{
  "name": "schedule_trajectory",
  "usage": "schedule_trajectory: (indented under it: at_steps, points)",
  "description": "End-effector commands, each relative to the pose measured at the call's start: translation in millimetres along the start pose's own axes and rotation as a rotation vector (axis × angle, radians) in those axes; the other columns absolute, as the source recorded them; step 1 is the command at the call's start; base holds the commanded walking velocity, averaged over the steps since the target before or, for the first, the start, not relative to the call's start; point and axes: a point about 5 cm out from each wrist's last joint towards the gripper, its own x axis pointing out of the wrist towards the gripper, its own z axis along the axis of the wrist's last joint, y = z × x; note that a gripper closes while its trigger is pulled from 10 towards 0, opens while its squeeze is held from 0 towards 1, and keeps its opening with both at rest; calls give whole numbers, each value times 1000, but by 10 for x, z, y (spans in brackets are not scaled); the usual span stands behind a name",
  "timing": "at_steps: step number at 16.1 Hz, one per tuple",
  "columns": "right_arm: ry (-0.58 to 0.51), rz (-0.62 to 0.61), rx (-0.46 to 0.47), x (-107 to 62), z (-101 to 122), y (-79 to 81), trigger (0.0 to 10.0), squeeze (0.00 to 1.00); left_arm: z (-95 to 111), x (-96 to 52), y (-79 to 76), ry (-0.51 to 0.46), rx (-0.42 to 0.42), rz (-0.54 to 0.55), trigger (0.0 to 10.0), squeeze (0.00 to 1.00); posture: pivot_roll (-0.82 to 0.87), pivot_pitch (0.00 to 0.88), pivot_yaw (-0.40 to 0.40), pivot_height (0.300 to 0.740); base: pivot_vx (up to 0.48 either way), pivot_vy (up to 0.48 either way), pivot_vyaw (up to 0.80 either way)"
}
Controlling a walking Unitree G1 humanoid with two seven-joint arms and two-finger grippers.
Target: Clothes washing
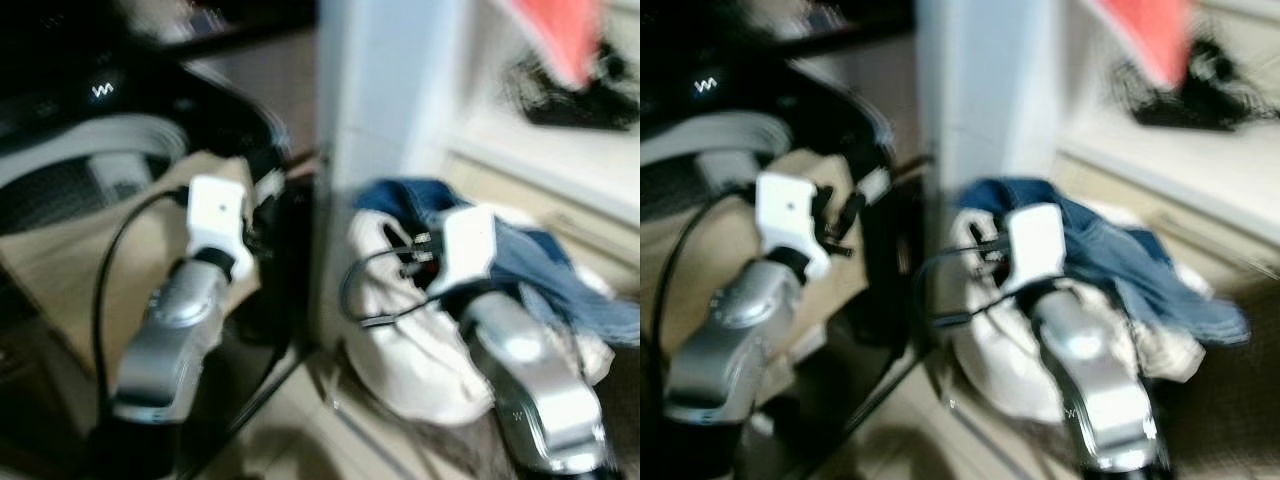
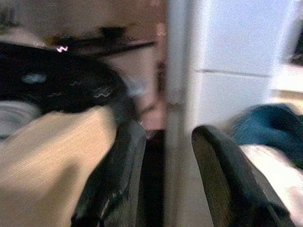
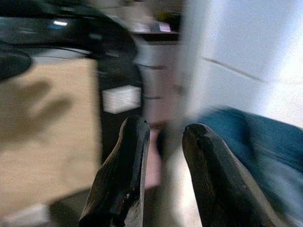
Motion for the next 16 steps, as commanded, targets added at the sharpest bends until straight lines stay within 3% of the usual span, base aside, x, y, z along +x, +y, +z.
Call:
schedule_trajectory:
  at_steps: [1,9,12,16]
  points:
    - [-3,-41,1,-33,2,-76,10000,0,56,13,-26,-19,5,-14,10000,0,-57,0,-2,740,307,0,0]
    - [-5,-57,34,-46,-5,-88,10000,0,75,45,-34,-21,16,-30,10000,0,-61,0,10,740,308,0,0]
    - [3,-68,44,-47,-12,-110,10000,0,77,51,-44,-21,16,-32,10000,0,-63,0,10,740,307,0,-771]
    - [-3,-76,24,-46,4,-135,10000,0,78,63,-51,-22,15,-32,10000,0,-69,0,7,740,307,0,0]
